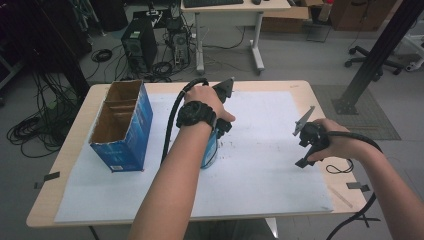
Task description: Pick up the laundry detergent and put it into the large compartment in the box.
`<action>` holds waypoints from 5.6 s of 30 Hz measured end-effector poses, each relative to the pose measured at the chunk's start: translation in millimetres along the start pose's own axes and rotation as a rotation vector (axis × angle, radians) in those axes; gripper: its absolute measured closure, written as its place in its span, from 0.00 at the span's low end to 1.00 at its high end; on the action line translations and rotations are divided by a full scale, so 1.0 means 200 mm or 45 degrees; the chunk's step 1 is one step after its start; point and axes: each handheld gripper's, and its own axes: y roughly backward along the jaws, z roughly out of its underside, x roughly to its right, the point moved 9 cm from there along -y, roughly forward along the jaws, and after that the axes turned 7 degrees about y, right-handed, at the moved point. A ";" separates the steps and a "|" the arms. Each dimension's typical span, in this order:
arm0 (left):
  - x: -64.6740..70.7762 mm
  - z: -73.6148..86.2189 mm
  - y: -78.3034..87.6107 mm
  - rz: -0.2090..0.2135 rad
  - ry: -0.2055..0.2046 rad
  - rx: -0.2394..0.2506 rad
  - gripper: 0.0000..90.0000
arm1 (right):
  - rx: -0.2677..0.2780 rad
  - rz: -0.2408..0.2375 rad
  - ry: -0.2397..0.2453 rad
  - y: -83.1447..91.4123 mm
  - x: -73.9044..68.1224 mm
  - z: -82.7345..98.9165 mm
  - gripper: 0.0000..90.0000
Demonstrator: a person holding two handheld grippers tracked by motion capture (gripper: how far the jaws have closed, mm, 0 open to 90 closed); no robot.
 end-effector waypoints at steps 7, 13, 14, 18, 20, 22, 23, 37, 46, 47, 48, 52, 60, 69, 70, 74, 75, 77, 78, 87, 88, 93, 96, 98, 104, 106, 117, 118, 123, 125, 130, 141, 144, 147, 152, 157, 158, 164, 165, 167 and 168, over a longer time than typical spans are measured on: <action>0.00 0.00 -0.02 -0.001 -0.001 -0.006 0.16 | 0.000 -0.003 0.000 -0.01 0.00 0.00 0.15; 0.00 0.00 -0.04 -0.005 0.003 -0.016 0.16 | 0.000 -0.005 0.003 -0.01 -0.01 0.00 0.15; 0.00 0.00 -0.05 -0.005 0.004 -0.019 0.16 | -0.001 -0.006 0.001 -0.01 -0.01 0.00 0.15; 0.00 0.00 -0.06 -0.007 0.010 -0.022 0.16 | -0.003 -0.006 -0.004 -0.02 -0.01 0.01 0.15; 0.00 0.00 -0.07 -0.014 0.011 -0.027 0.16 | -0.002 -0.007 -0.003 -0.02 -0.01 0.01 0.15; 0.00 0.00 -0.08 -0.015 0.011 -0.027 0.17 | -0.004 -0.009 -0.005 -0.02 -0.01 0.02 0.15; 0.00 0.00 -0.08 -0.015 0.012 -0.027 0.17 | -0.004 -0.008 -0.005 -0.03 -0.01 0.02 0.15; 0.00 0.00 -0.11 -0.035 0.004 -0.038 0.23 | -0.005 -0.014 -0.009 -0.04 -0.01 0.03 0.15; 0.00 0.01 -0.13 -0.022 -0.001 -0.059 0.31 | -0.003 -0.017 -0.013 -0.04 -0.01 0.03 0.15; 0.00 0.01 -0.13 -0.021 -0.001 -0.061 0.31 | -0.003 -0.017 -0.010 -0.04 -0.01 0.03 0.15; 0.00 0.01 -0.13 -0.018 0.001 -0.059 0.32 | -0.003 -0.017 -0.010 -0.05 -0.01 0.03 0.15; 0.00 0.01 -0.14 -0.017 0.004 -0.056 0.35 | -0.003 -0.019 -0.012 -0.05 -0.01 0.03 0.15; 0.00 0.01 -0.14 -0.017 0.010 -0.066 0.39 | -0.004 -0.020 -0.009 -0.05 -0.01 0.04 0.15; 0.00 0.01 -0.13 0.008 0.025 -0.081 0.40 | -0.007 -0.020 -0.011 -0.05 -0.01 0.04 0.15; 0.00 0.01 -0.13 0.008 0.025 -0.081 0.41 | -0.007 -0.020 -0.011 -0.05 -0.01 0.04 0.15; 0.00 0.01 -0.13 0.023 0.026 -0.082 0.41 | -0.009 -0.020 -0.010 -0.05 -0.01 0.03 0.15; 0.00 0.01 -0.13 0.023 0.026 -0.082 0.41 | -0.010 -0.021 -0.011 -0.05 -0.01 0.03 0.15; 0.00 0.01 -0.13 0.024 0.024 -0.081 0.41 | -0.013 -0.021 -0.011 -0.05 -0.01 0.03 0.15; 0.00 0.01 -0.13 0.027 0.025 -0.083 0.41 | -0.011 -0.018 -0.006 -0.05 -0.01 0.02 0.15; -0.01 0.01 -0.13 0.039 0.029 -0.083 0.42 | -0.019 -0.020 -0.008 -0.04 -0.01 0.02 0.15; -0.01 0.01 -0.13 0.039 0.029 -0.083 0.42 | -0.019 -0.019 -0.008 -0.04 -0.01 0.02 0.15; -0.01 0.01 -0.13 0.042 0.029 -0.088 0.42 | -0.022 -0.019 -0.008 -0.04 -0.01 0.02 0.15; -0.01 0.01 -0.13 0.044 0.029 -0.090 0.42 | -0.021 -0.020 -0.008 -0.04 -0.01 0.02 0.15; -0.02 0.01 -0.13 0.046 0.033 -0.090 0.42 | -0.017 -0.019 -0.007 -0.04 -0.01 0.02 0.15; -0.02 0.02 -0.12 0.047 0.035 -0.095 0.42 | -0.018 -0.019 -0.008 -0.04 -0.01 0.02 0.15; -0.02 0.02 -0.11 0.053 0.040 -0.094 0.42 | -0.017 -0.019 -0.009 -0.04 -0.01 0.02 0.15; -0.05 0.04 -0.03 0.060 0.046 -0.104 0.42 | -0.015 -0.015 0.001 -0.02 -0.02 0.00 0.15; -0.05 0.04 -0.02 0.062 0.046 -0.104 0.42 | -0.013 -0.017 -0.002 -0.02 -0.02 -0.01 0.15; -0.06 0.04 0.05 0.071 0.054 -0.101 0.42 | -0.011 -0.016 0.004 -0.01 -0.02 -0.02 0.15; -0.06 0.04 0.08 0.074 0.043 -0.100 0.42 | -0.010 -0.016 0.004 -0.01 -0.02 -0.02 0.15; -0.06 0.03 0.12 0.080 0.051 -0.096 0.42 | -0.006 -0.014 0.008 0.00 -0.02 -0.03 0.15; -0.10 0.03 0.25 0.075 0.050 -0.094 0.42 | -0.006 -0.020 0.012 0.02 -0.02 -0.06 0.15; -0.10 0.03 0.27 0.078 0.055 -0.094 0.42 | -0.005 -0.018 0.014 0.02 -0.02 -0.07 0.15; -0.11 0.02 0.29 0.077 0.062 -0.087 0.42 | -0.001 -0.016 0.013 0.04 -0.02 -0.07 0.16; -0.12 0.02 0.32 0.076 0.058 -0.083 0.42 | 0.001 -0.014 0.009 0.05 -0.02 -0.08 0.16; -0.12 0.01 0.37 0.064 0.038 -0.077 0.42 | 0.006 -0.008 0.012 0.07 -0.01 -0.08 0.16; -0.12 0.01 0.38 0.065 0.039 -0.074 0.42 | 0.007 -0.007 0.015 0.07 -0.01 -0.09 0.16; -0.12 0.02 0.43 0.074 0.045 -0.065 0.42 | 0.006 -0.005 0.019 0.08 -0.02 -0.10 0.16; -0.13 0.02 0.44 0.073 0.046 -0.064 0.42 | 0.008 -0.007 0.023 0.08 -0.02 -0.10 0.16; -0.13 0.02 0.46 0.066 0.047 -0.068 0.42 | 0.007 -0.006 0.025 0.08 -0.02 -0.11 0.16; -0.13 0.02 0.46 0.066 0.047 -0.068 0.42 | 0.007 -0.006 0.025 0.08 -0.02 -0.11 0.16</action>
